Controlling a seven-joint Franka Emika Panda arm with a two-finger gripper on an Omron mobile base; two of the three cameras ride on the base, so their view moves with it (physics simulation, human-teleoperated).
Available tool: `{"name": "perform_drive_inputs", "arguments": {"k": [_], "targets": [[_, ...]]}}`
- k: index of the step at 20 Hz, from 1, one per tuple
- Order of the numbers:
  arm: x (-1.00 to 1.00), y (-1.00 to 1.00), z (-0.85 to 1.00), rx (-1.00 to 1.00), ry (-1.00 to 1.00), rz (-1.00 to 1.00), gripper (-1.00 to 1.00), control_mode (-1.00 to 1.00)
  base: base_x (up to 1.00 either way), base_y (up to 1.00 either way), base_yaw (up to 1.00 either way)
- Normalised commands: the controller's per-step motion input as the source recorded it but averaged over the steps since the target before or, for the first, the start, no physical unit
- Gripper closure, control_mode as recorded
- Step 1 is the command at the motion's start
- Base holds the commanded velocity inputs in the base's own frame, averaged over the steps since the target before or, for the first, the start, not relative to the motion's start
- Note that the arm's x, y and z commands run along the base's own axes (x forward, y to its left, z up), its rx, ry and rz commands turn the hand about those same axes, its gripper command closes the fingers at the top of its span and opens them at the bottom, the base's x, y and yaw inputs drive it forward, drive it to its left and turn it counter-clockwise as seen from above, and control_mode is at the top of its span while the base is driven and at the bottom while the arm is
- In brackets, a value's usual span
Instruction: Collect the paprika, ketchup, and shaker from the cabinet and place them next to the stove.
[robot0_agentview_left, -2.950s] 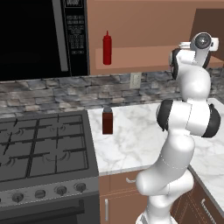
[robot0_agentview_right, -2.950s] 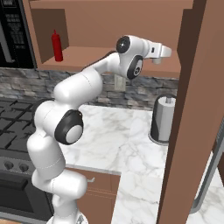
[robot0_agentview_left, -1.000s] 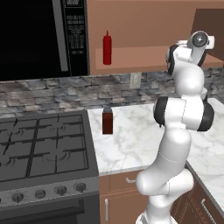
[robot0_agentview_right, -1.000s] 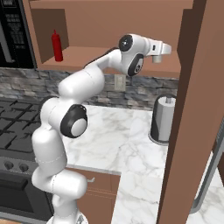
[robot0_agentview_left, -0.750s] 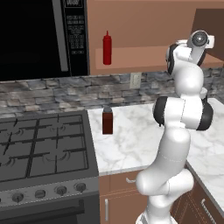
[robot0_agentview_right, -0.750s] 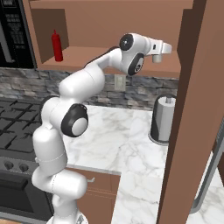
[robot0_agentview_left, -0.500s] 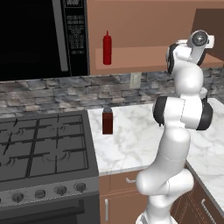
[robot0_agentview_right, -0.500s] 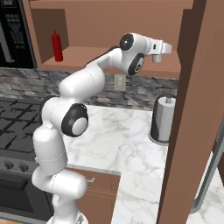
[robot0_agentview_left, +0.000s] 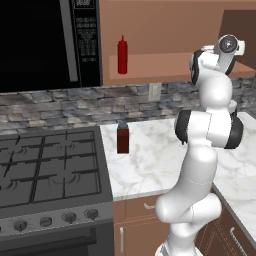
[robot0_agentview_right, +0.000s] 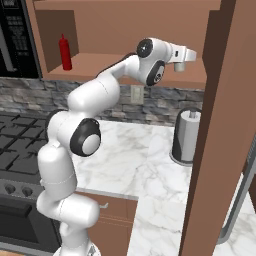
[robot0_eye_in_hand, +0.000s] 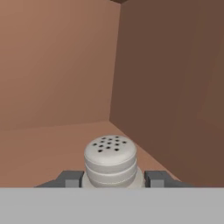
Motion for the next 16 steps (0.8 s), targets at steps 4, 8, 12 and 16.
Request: {"name": "perform_drive_inputs", "arguments": {"k": [4,8,12,16], "targets": [[-0.08,0.0,-0.09,0.0,0.0,0.0,1.0,-1.0,0.0,0.0,0.0],[-0.32,0.03,-0.04,0.0,-0.01,0.0,1.0,-1.0,0.0,0.0,0.0],[-0.8,0.23,0.0,0.0,-0.02,0.0,1.0,-1.0,0.0,0.0,0.0],[-0.99,0.46,0.0,-0.01,0.0,0.02,1.0,-1.0,0.0,0.0,0.0]]}}
